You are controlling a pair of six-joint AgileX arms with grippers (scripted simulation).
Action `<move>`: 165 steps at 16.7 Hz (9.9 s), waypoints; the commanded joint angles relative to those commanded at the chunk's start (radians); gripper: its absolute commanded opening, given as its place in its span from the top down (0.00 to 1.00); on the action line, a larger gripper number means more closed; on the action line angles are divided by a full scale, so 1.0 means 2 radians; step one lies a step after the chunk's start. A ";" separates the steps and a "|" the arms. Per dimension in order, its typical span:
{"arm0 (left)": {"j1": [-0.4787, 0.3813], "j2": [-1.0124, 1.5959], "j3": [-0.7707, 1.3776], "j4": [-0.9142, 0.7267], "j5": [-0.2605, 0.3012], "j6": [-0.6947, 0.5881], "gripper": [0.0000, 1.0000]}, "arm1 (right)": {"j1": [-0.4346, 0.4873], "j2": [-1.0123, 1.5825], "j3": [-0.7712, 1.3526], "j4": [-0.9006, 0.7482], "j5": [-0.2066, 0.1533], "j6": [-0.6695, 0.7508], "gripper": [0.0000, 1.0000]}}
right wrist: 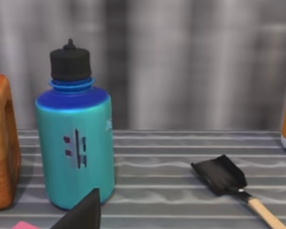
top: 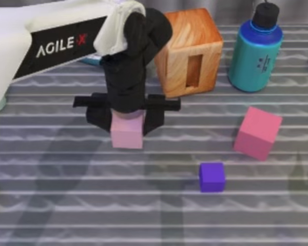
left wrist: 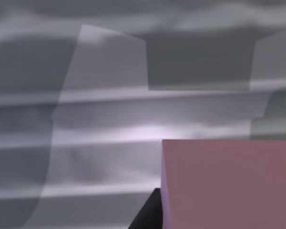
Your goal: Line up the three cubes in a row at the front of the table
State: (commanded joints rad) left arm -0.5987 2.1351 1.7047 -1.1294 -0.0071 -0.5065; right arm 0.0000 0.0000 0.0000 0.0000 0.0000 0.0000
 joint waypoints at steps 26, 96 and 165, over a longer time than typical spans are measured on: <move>-0.115 0.049 -0.042 0.092 -0.003 -0.162 1.00 | 0.000 0.000 0.000 0.000 0.000 0.000 0.00; 0.309 -1.068 -0.852 0.565 0.004 0.253 0.00 | 0.162 1.053 0.849 -0.581 0.001 -0.386 0.00; 0.309 -1.068 -0.852 0.565 0.004 0.253 0.00 | 0.454 1.300 1.283 -0.765 0.003 -0.313 1.00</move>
State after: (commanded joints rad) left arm 0.0200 0.0000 0.0000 0.0000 0.0000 0.0000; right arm 0.9079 2.6003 2.5660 -1.5293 0.0058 -0.6254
